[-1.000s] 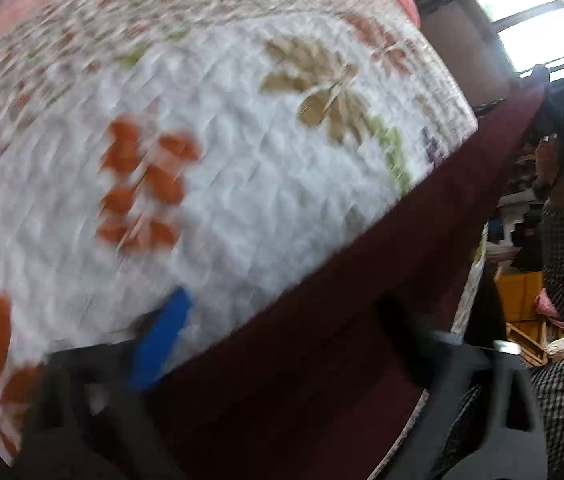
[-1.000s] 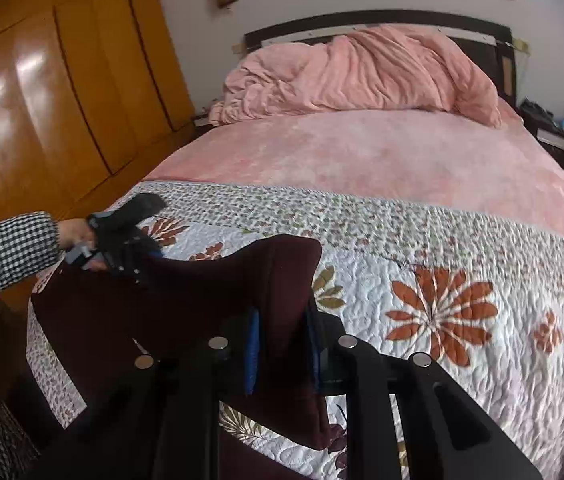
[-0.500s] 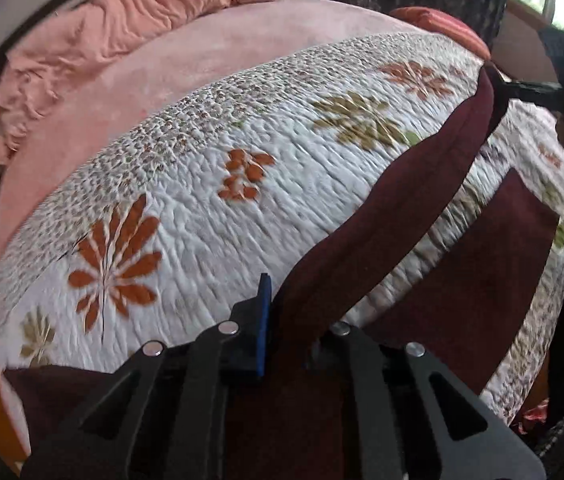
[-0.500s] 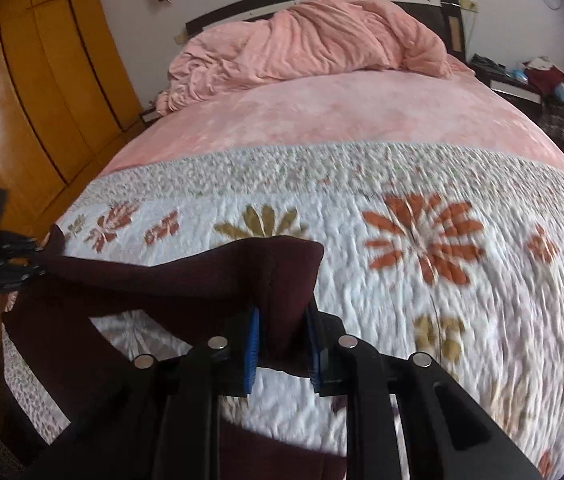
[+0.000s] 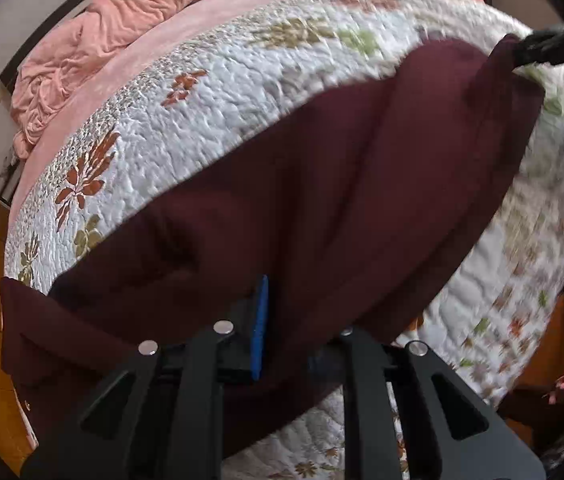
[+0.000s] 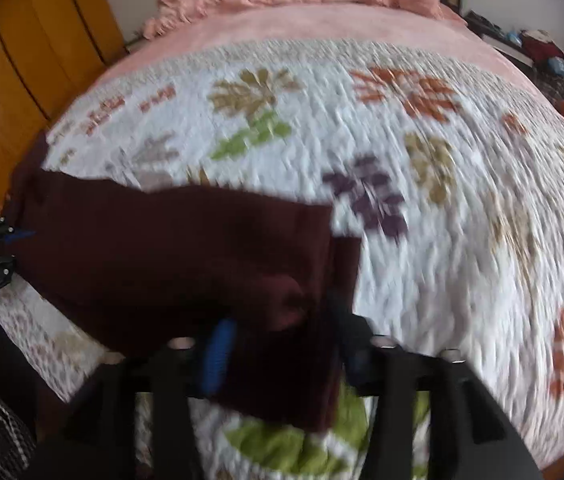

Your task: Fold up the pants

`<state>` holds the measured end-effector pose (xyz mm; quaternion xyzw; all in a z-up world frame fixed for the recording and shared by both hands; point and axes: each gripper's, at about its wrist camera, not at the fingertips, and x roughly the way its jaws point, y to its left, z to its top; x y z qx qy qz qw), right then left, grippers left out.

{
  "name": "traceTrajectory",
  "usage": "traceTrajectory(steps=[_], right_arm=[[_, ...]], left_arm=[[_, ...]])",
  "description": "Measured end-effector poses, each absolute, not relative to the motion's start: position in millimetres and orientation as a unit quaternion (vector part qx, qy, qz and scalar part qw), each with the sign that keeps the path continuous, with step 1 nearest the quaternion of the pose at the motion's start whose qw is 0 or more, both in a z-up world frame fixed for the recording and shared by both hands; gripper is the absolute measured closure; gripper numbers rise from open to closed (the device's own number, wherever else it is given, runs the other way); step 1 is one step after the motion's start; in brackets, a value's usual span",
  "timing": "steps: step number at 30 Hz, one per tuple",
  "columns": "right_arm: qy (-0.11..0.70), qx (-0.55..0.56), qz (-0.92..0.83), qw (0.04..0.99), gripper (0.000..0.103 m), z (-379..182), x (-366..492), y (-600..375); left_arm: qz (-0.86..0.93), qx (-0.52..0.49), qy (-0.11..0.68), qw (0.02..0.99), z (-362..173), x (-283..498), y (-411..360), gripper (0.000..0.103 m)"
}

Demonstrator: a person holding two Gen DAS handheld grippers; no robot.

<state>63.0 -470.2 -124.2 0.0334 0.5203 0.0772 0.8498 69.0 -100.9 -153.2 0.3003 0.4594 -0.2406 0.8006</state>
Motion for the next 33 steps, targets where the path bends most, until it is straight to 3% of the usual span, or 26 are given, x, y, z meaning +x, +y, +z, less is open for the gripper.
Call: traceTrajectory(steps=[4,9,19,25,26,28,29,33], right_arm=[[0.545,0.054,0.067,0.834,0.043,-127.0,40.2,-476.0],[0.512,0.200,0.095,0.830,0.037,-104.6,13.4,-491.9],[0.516,0.405,0.101,0.748,0.037,-134.0,21.6,-479.8],[0.514,0.451,0.057,0.727,0.039,-159.6,28.6,-489.9],[0.508,0.460,0.052,0.727,0.044,-160.6,30.3,-490.7],[0.501,0.457,0.048,0.733,0.069,-160.3,34.3,-490.6],[0.500,0.455,0.045,0.736,0.090,-160.6,36.7,-490.0],[0.481,0.433,0.051,0.761,0.098,-143.1,38.3,-489.4]], left_arm=[[-0.221,0.294,0.456,0.811,-164.1,63.2,-103.2,0.087],[-0.220,0.261,0.467,0.816,-160.3,66.0,-98.6,0.085],[-0.215,0.191,0.498,0.818,-153.8,79.4,-92.0,0.083],[-0.218,0.150,0.513,0.816,-145.8,88.9,-86.3,0.083],[-0.218,0.147,0.515,0.816,-145.8,89.7,-86.1,0.083],[-0.216,0.144,0.517,0.816,-146.5,90.4,-86.3,0.083],[-0.216,0.143,0.518,0.815,-146.7,90.6,-85.8,0.083],[-0.215,0.131,0.512,0.822,-139.3,88.9,-83.8,0.083]])
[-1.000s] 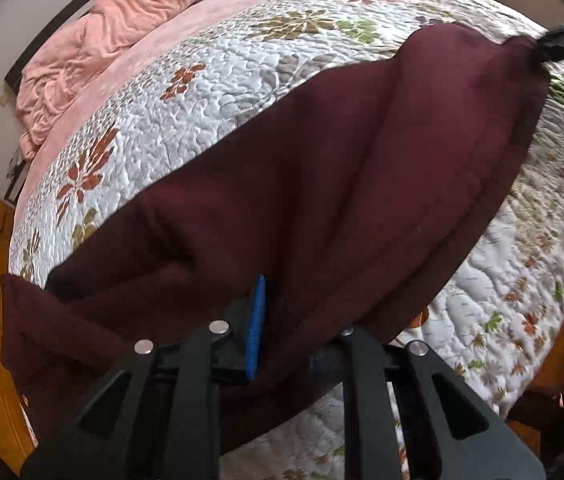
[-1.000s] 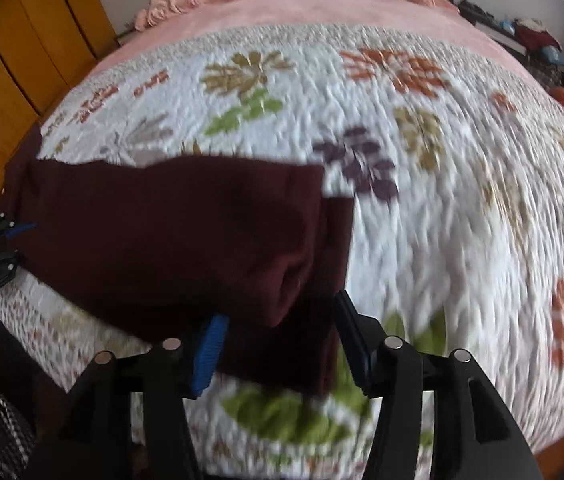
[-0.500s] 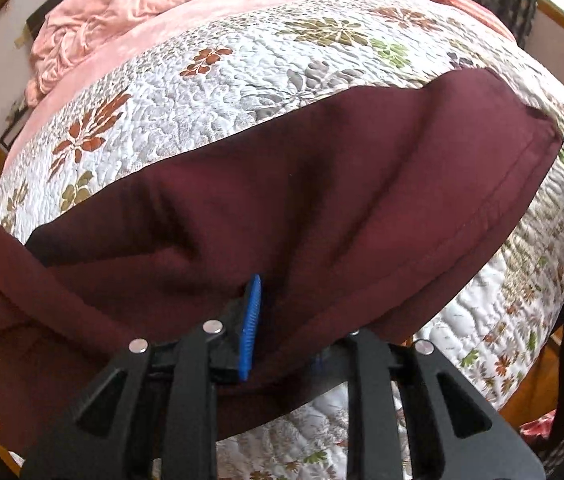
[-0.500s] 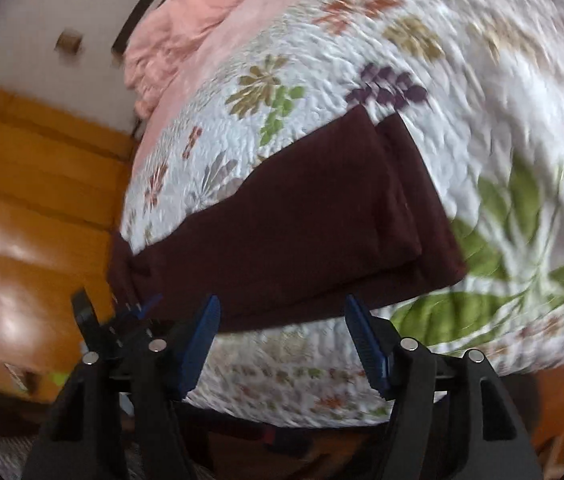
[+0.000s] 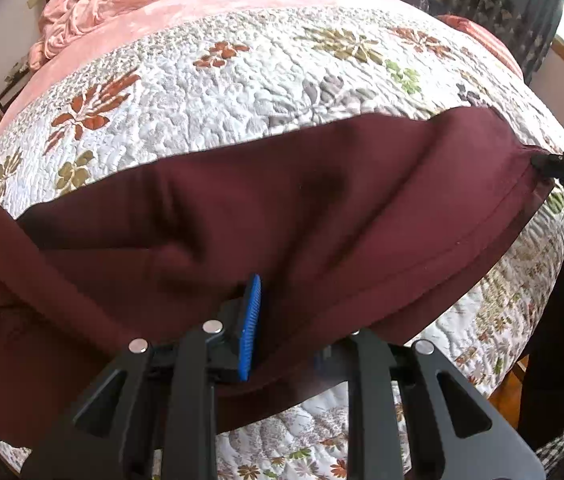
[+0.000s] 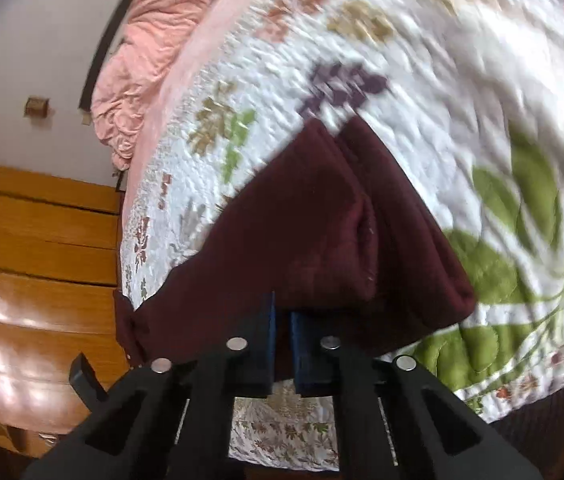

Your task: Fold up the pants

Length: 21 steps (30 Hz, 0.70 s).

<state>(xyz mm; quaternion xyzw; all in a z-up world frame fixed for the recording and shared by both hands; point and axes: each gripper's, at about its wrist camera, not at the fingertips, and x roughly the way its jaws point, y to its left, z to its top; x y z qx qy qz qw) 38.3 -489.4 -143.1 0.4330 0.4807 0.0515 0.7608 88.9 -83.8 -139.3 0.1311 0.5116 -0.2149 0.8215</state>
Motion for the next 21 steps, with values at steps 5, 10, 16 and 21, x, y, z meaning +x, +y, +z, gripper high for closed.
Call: traceTrajectory(steps=[5,10,16,21], right_arm=[[0.450,0.408,0.028,0.794,0.099,-103.2,21.0,-503.7],[0.526,0.372,-0.010,0.765,0.099,-145.1,27.9,-498.5],[0.541,0.341,-0.012,0.769,0.068,-139.0,20.8,-490.7],[0.496,0.221,-0.109,0.833,0.065,-72.5,0.7,-482.6]], left_arm=[[-0.225,0.144,0.479,0.836,-116.6,72.3,-96.1,0.082],[-0.210,0.190,0.504,0.816,-151.8,65.8,-116.5,0.082],[-0.209,0.178,0.501,0.821,-155.2,63.1,-112.2,0.075],[-0.231,0.138,0.502,0.822,-127.8,56.2,-108.2,0.042]])
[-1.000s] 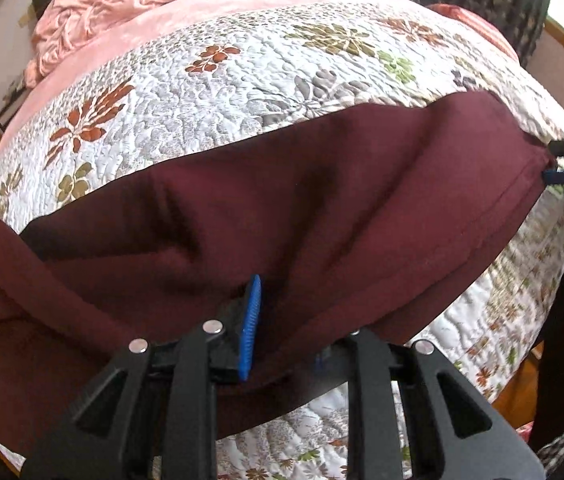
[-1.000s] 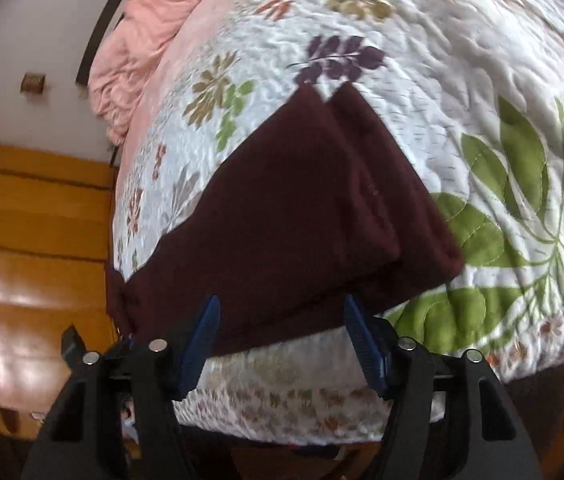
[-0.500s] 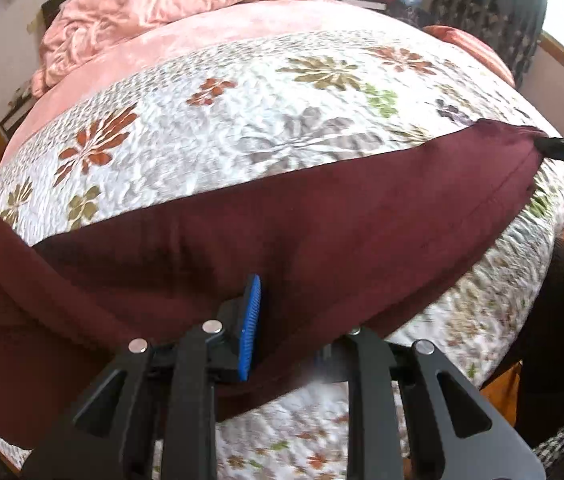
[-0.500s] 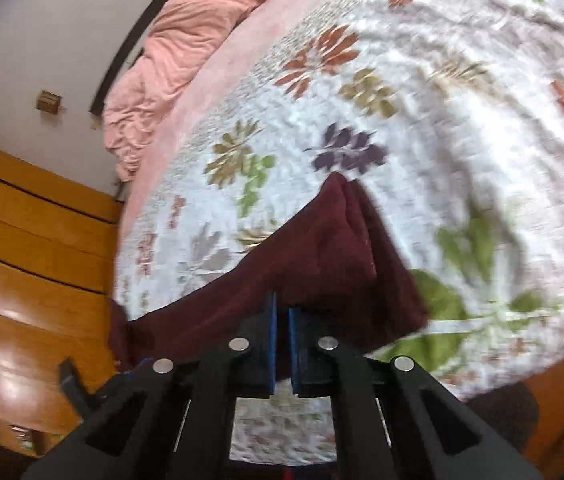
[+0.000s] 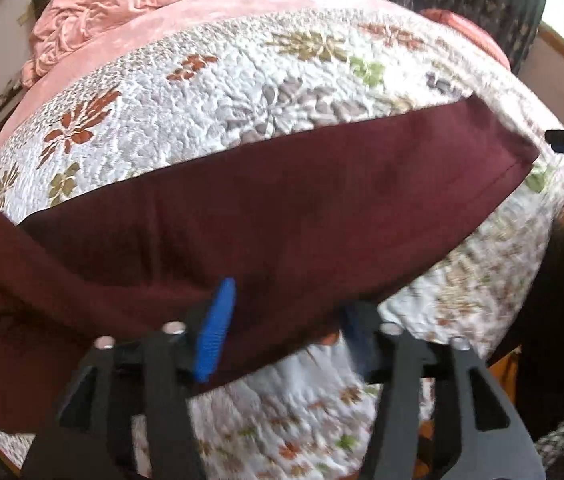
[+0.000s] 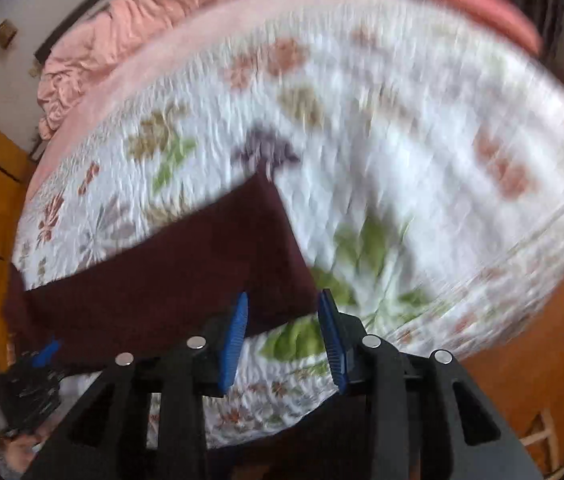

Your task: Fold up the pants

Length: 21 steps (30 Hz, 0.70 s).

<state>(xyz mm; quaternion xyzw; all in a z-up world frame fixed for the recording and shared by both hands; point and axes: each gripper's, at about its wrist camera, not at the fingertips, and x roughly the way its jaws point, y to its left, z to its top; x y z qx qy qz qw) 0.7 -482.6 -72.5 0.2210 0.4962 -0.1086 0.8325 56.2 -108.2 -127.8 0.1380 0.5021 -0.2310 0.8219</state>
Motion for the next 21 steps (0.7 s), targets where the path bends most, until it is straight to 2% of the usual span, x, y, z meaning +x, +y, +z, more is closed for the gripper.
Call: traceTrajectory(steps=[2,4,8,15,19,21], right_arm=[[0.479,0.216,-0.065,0.848,0.065,-57.2,7.7,-465.8],[0.476,0.214,0.004,0.853,0.065,-54.9,22.7,-433.8],[0.510,0.198,0.071,0.834,0.065,-84.4,55.7,-374.8],[0.589,0.142,0.047,0.794,0.067,-152.3,67.1,-348.3],[0.600,0.107,0.037,0.792,0.067,-145.5,71.1,-339.1],[0.582,0.119,0.039,0.803,0.066,-123.1,68.1,-335.3]], left_arm=[[-0.234,0.102,0.489,0.834,-113.5,49.3,-98.1,0.030],[-0.216,0.078,0.484,0.844,-107.3,46.8,-84.4,0.030],[-0.165,0.048,0.492,0.854,-111.9,48.1,-49.1,0.030],[-0.097,-0.007,0.562,0.821,-158.0,61.7,22.9,0.030],[-0.101,-0.024,0.553,0.827,-143.2,61.9,34.2,0.030],[-0.105,-0.047,0.541,0.833,-124.1,63.6,41.4,0.030]])
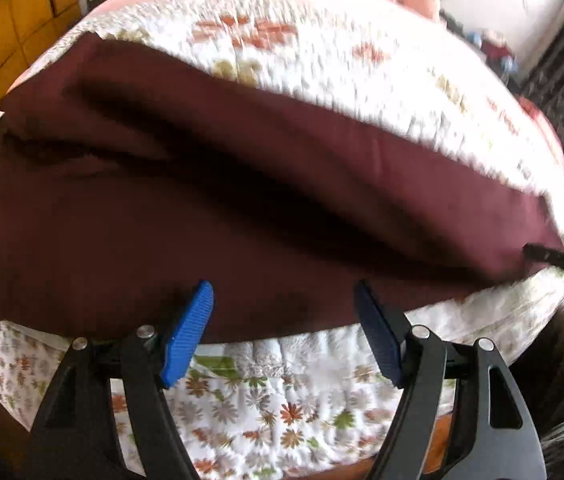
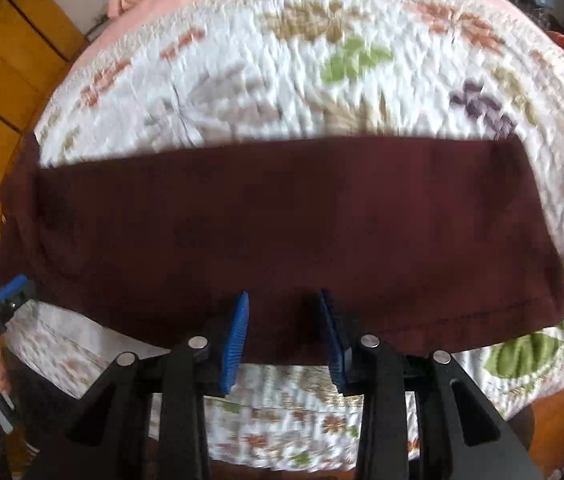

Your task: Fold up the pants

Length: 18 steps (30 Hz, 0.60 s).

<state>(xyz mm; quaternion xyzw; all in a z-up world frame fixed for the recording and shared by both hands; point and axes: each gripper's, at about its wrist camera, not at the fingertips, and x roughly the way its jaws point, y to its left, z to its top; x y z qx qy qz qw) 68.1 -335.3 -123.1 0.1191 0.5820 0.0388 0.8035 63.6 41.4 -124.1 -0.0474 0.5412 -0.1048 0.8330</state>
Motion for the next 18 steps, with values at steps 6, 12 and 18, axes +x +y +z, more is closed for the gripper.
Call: traceTrajectory(steps=[6,12,18], right_arm=[[0.557,0.129,0.148,0.807,0.066,-89.5,86.6,-268.7],[0.598,0.073,0.140,0.786,0.066,-126.9,106.0,-214.1],[0.602,0.058,0.138,0.785,0.062,-145.7,98.9,-205.4]], left_arm=[[-0.029,-0.098,0.547,0.831,-69.5,117.6,73.2,0.013],[0.087,-0.082,0.615,0.780,-65.7,193.0,80.7,0.013],[0.161,0.014,0.653,0.740,-74.9,257.8,68.6,0.013]])
